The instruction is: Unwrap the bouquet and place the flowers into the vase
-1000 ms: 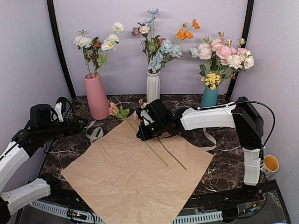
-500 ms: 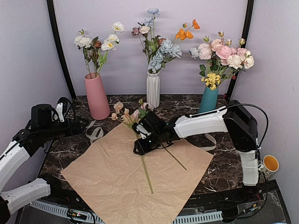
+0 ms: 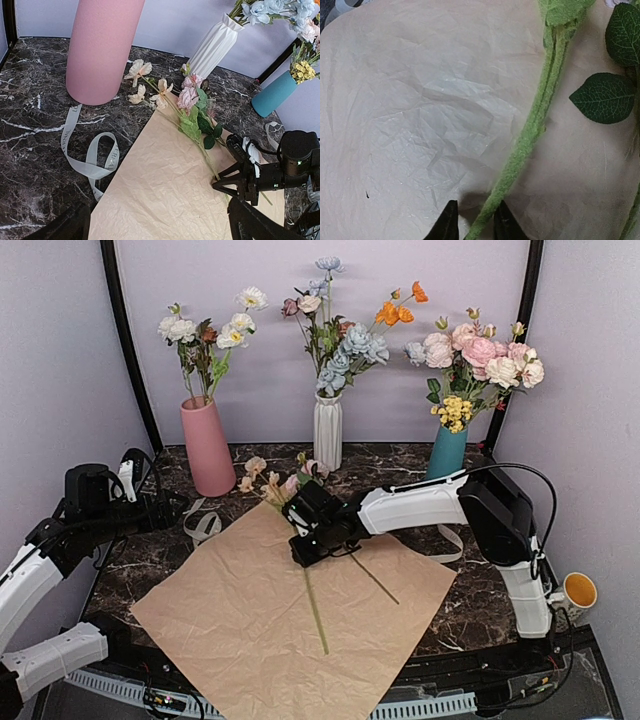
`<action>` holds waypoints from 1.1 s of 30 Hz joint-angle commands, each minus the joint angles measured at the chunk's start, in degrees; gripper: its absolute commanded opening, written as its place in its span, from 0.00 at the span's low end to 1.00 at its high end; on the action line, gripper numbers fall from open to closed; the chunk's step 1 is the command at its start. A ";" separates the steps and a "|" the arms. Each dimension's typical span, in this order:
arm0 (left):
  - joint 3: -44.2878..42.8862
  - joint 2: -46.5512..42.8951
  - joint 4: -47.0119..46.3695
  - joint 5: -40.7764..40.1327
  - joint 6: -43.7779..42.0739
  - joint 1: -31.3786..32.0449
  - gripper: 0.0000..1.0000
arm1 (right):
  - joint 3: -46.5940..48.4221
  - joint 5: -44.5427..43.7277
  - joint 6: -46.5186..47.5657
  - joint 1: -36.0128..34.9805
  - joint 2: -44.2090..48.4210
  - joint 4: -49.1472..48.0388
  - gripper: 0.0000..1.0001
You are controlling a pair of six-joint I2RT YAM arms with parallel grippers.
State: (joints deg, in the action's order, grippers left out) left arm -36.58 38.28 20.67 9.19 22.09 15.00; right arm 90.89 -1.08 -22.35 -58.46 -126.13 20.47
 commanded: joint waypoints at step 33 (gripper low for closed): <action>7.95 4.93 -46.38 29.57 17.97 1.24 0.88 | -16.44 21.91 -12.09 -0.75 23.62 -46.95 0.00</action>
State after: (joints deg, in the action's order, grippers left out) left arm -30.26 41.91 -13.32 33.43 36.38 15.31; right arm 74.94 12.88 -29.34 -58.28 -102.32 -12.36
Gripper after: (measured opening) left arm 0.899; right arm 0.024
